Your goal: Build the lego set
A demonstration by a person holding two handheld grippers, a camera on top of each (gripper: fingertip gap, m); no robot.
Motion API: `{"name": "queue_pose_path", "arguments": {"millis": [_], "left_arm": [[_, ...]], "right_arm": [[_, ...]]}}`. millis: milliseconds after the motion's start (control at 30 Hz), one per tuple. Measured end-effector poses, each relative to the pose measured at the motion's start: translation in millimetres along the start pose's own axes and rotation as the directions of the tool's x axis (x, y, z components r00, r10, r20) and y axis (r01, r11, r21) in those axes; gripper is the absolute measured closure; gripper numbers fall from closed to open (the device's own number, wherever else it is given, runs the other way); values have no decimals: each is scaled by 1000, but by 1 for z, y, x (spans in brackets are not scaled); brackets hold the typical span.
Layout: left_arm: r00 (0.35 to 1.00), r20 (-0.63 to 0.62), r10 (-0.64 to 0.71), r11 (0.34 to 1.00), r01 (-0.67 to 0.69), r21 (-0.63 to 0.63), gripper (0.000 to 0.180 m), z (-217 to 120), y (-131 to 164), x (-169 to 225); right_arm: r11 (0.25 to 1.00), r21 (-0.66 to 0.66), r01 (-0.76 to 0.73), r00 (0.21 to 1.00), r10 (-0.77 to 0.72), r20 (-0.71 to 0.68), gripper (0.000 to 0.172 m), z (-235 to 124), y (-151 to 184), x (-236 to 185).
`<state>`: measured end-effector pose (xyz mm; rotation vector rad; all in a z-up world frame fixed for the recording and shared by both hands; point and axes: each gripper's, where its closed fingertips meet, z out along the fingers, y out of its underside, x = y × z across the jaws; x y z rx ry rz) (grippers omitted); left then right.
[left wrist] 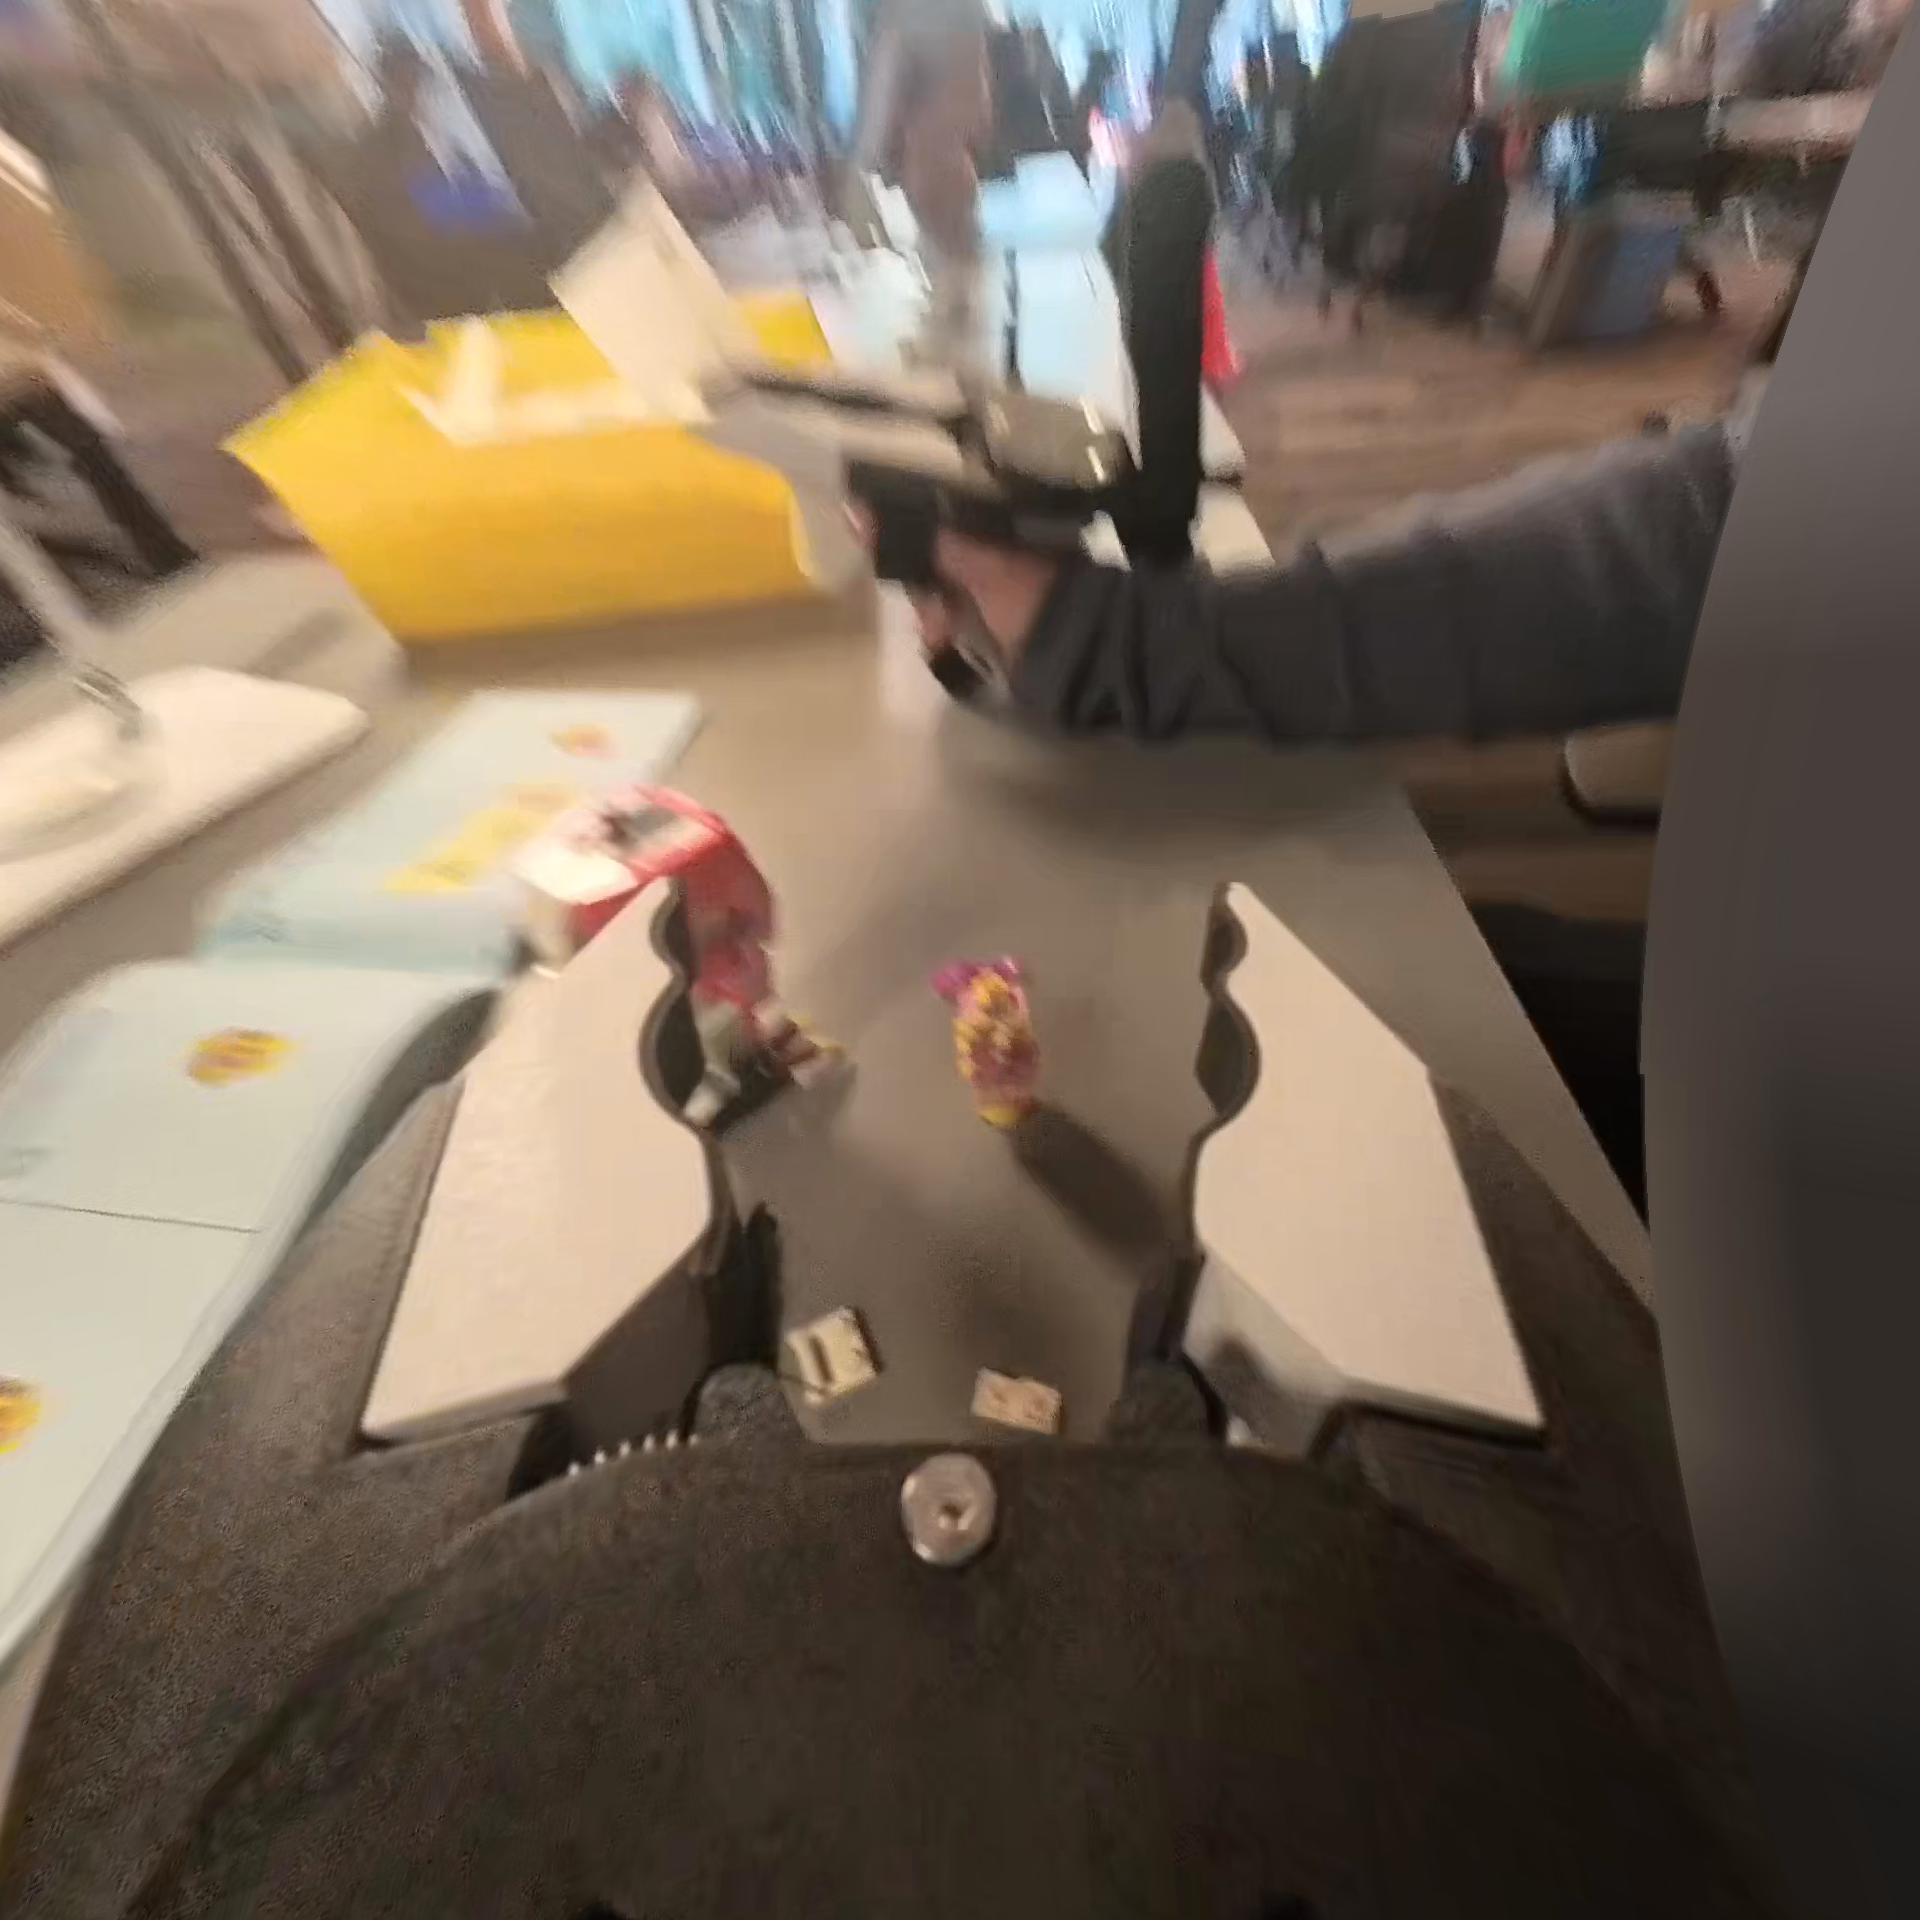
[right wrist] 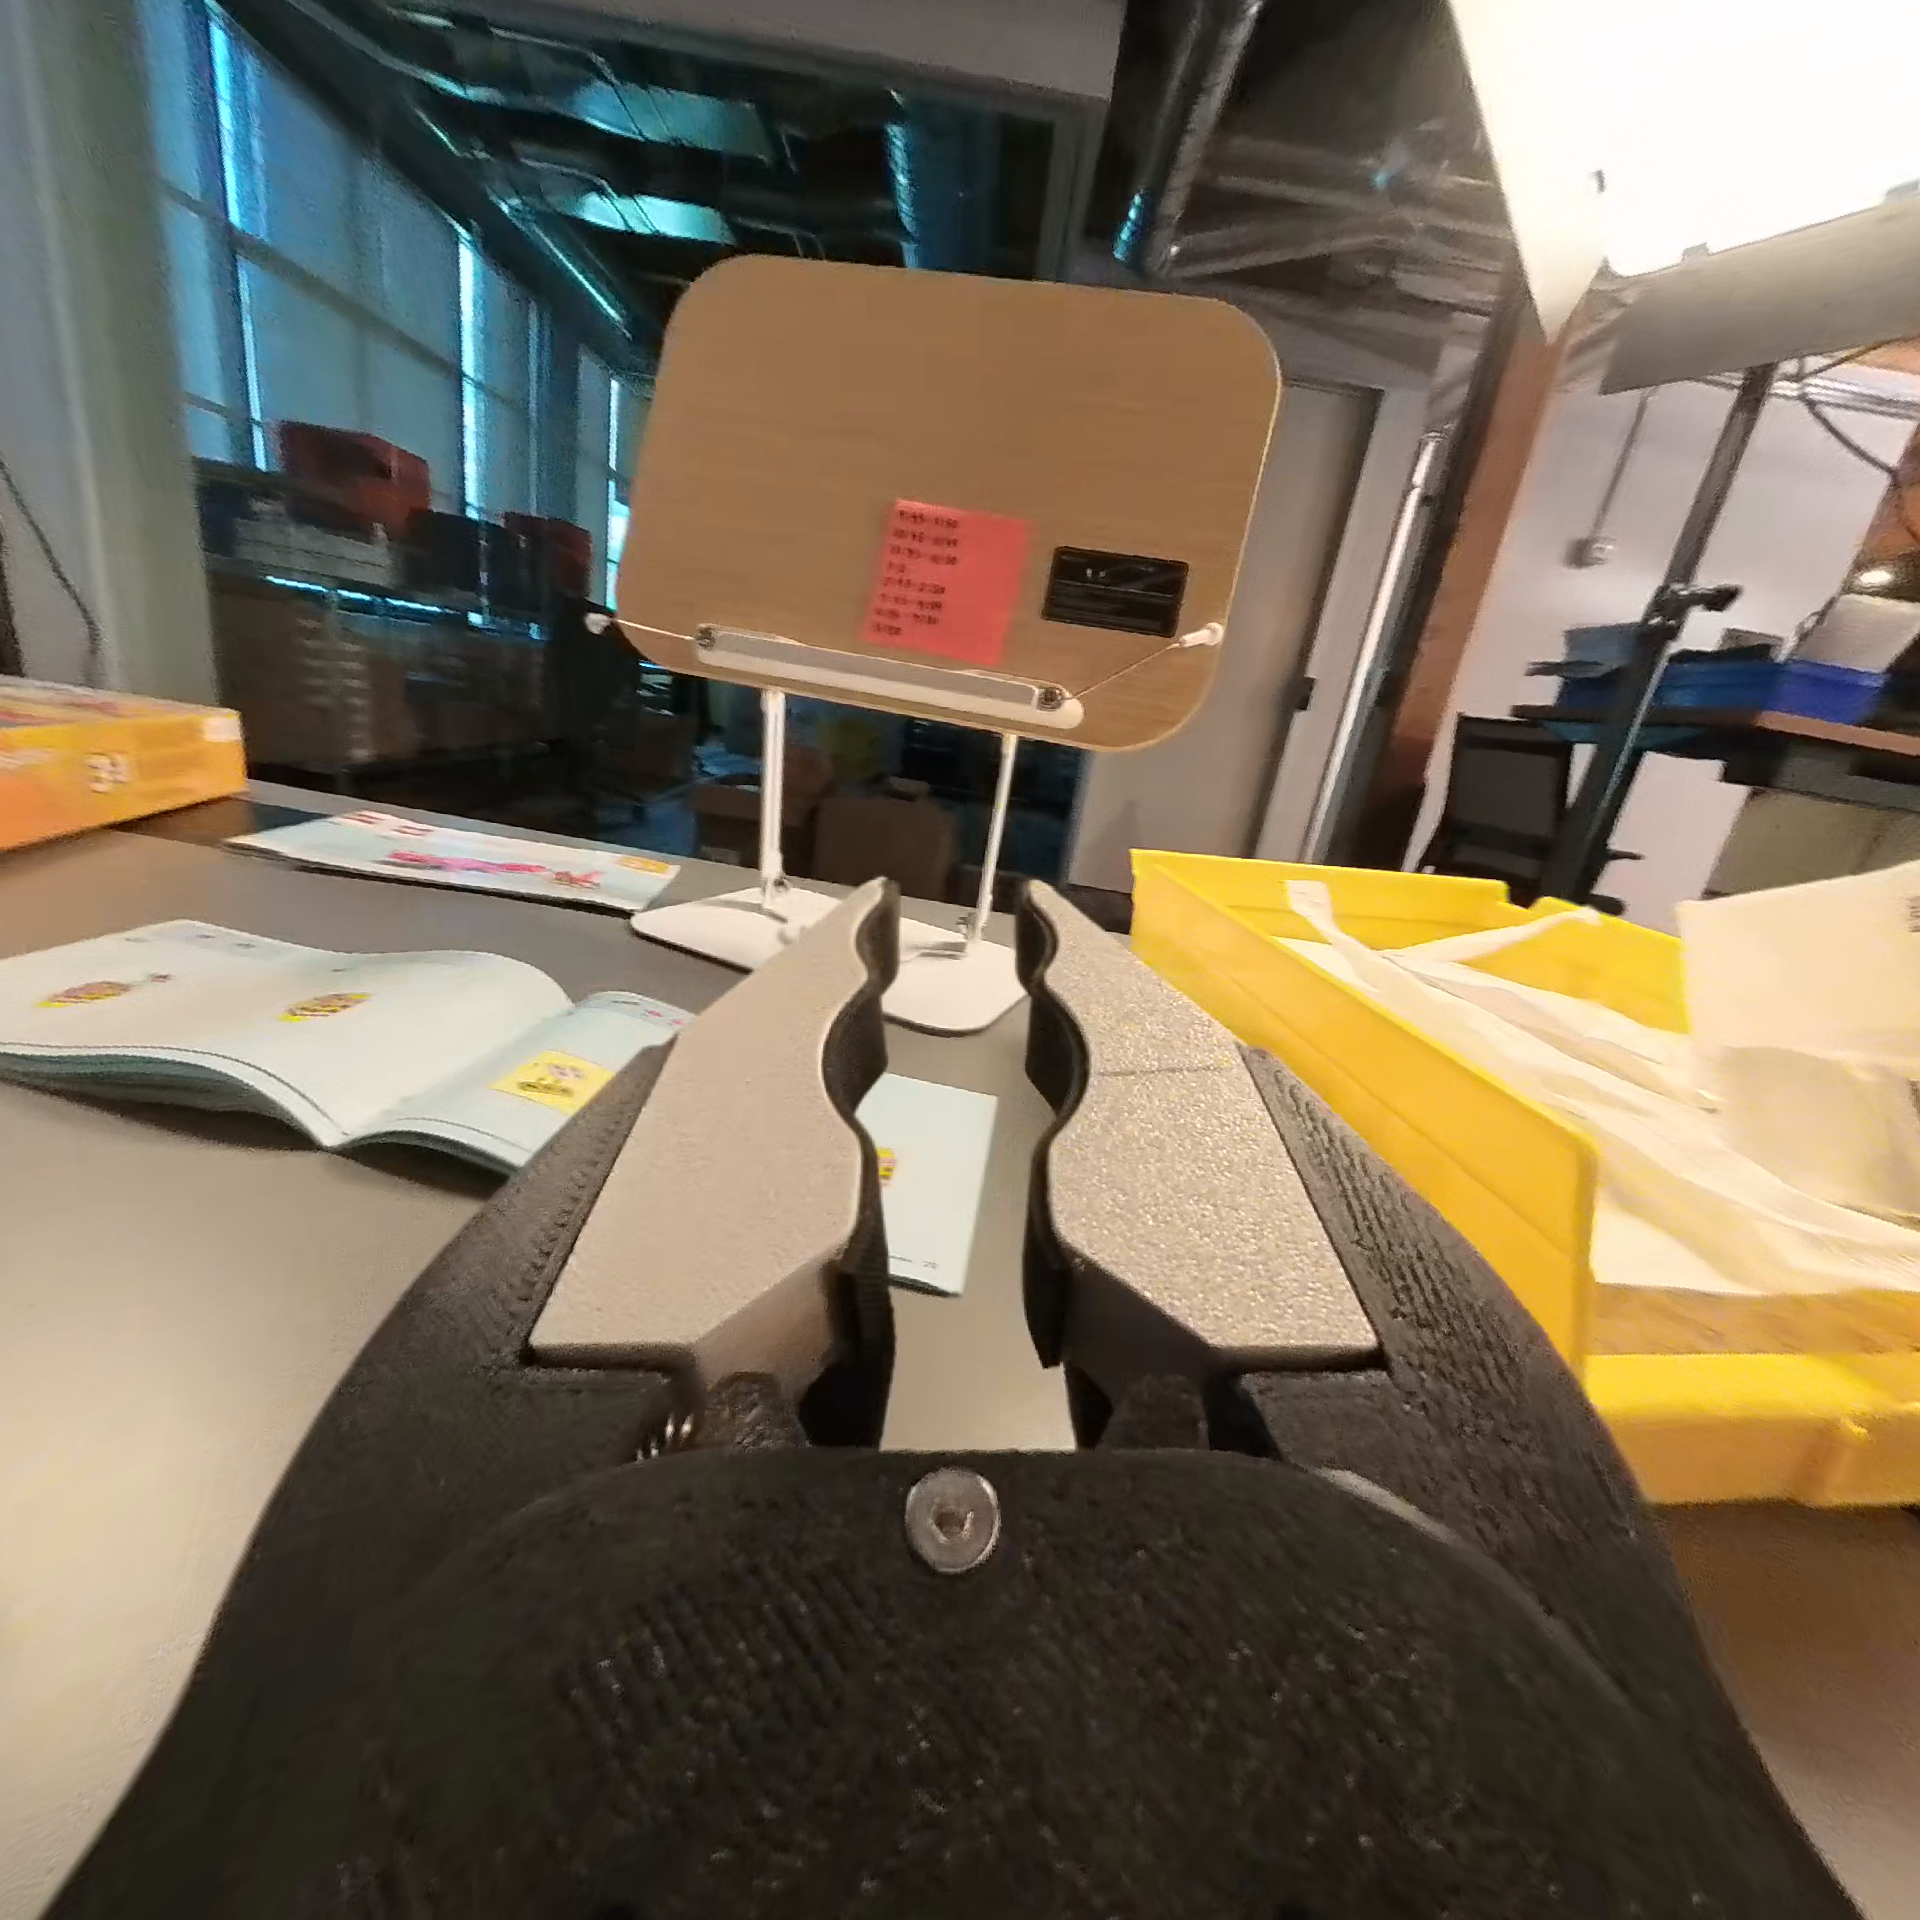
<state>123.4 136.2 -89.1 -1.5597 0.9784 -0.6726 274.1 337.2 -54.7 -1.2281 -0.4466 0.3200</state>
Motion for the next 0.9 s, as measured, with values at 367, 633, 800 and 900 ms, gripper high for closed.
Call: {"name": "queue_pose_path", "arguments": {"millis": [367,633,800,900], "left_arm": [[751,658,52,968,-200,152,141,-72,-19,-91],[779,622,82,988,-144,50,155,-47,10,-97],[778,626,40,990,-115,81,155,-52,10,-100],[778,628,-18,991,-71,117,154,-56,11,-105]], "right_arm": [[1000,22,10,997,-8,-79,167,22,-1,-6],[997,63,-44,999,46,-23,169,41,-2,-22],[983,77,-165,978,173,-115,168,36,3,6],[976,84,-202,970,211,-116,168,35,4,10]]}}
